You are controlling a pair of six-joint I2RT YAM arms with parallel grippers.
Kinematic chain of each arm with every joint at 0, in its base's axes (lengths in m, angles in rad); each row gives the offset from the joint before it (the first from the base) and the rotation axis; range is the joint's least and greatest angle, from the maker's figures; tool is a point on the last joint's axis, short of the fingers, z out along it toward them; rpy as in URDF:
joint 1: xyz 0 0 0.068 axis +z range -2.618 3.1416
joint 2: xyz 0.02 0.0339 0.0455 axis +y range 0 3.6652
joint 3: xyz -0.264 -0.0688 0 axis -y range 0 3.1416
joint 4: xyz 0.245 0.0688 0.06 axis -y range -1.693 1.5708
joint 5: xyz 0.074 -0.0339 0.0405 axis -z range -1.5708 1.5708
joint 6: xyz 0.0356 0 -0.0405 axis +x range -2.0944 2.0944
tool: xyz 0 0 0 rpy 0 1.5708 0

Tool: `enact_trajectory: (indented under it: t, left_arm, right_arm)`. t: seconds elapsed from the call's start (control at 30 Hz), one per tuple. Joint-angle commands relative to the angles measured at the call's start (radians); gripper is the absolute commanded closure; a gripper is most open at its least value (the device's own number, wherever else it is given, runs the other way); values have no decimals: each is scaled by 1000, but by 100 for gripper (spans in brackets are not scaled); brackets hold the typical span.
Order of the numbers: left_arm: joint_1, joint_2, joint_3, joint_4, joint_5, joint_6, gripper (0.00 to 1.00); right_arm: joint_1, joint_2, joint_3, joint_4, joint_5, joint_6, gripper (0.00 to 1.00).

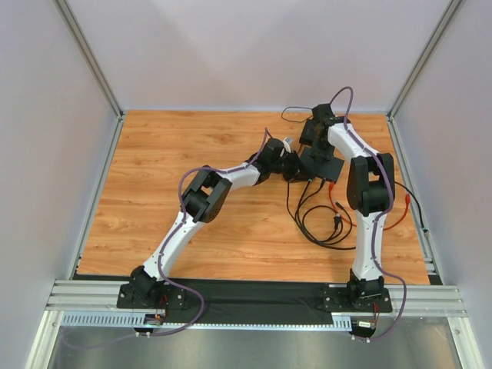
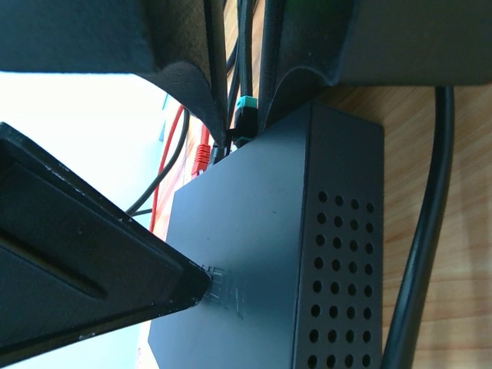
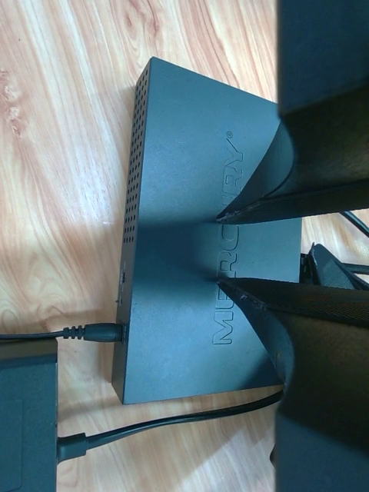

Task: Pull the plug from the switch port

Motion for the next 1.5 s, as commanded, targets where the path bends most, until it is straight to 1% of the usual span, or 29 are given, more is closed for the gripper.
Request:
enact_trajectory:
  t: [0.0, 0.2, 0.33, 0.57, 0.67, 0.9, 0.97, 1.07, 1.13, 1.27, 1.37, 1.47]
  left_arm:
    - [-1, -5, -17, -123, 58, 40, 100]
    - [-2, -31, -57, -101, 60, 40, 100]
    - [-5, -55, -97, -66, 58, 30, 100]
    - [-13, -80, -227, 93, 56, -18, 100]
    - [-16, -65, -201, 59, 70, 6, 100]
    - [-18, -68, -223, 52, 37, 34, 100]
    - [-18, -63, -195, 29, 40, 51, 100]
    - [-18, -63, -152, -43, 24, 121, 100]
    - [-16, -65, -142, -46, 21, 135, 100]
    - [-16, -51, -80, -92, 26, 178, 100]
    - [-13, -13, 13, -173, 44, 226, 100]
    - [-2, 4, 66, -198, 69, 241, 100]
  right_arm:
    - [7, 104, 7, -158, 28, -35, 63]
    - [7, 150, 88, -212, 4, -12, 62]
    - [8, 164, 108, -217, -14, 7, 62]
    - [11, 175, 125, -224, -26, 19, 62]
    - [10, 175, 125, -221, -25, 22, 62]
    - [1, 169, 116, -198, -55, 17, 62]
    - [1, 140, 85, -162, -54, 13, 62]
    - [-12, 115, 68, -140, -51, 8, 62]
    - [-15, 100, 62, -132, -66, 4, 62]
    - [-15, -23, -33, -39, -65, -2, 58]
    - [-13, -86, -73, -48, -40, -15, 56]
    - [-22, -100, -77, -77, -20, -27, 52]
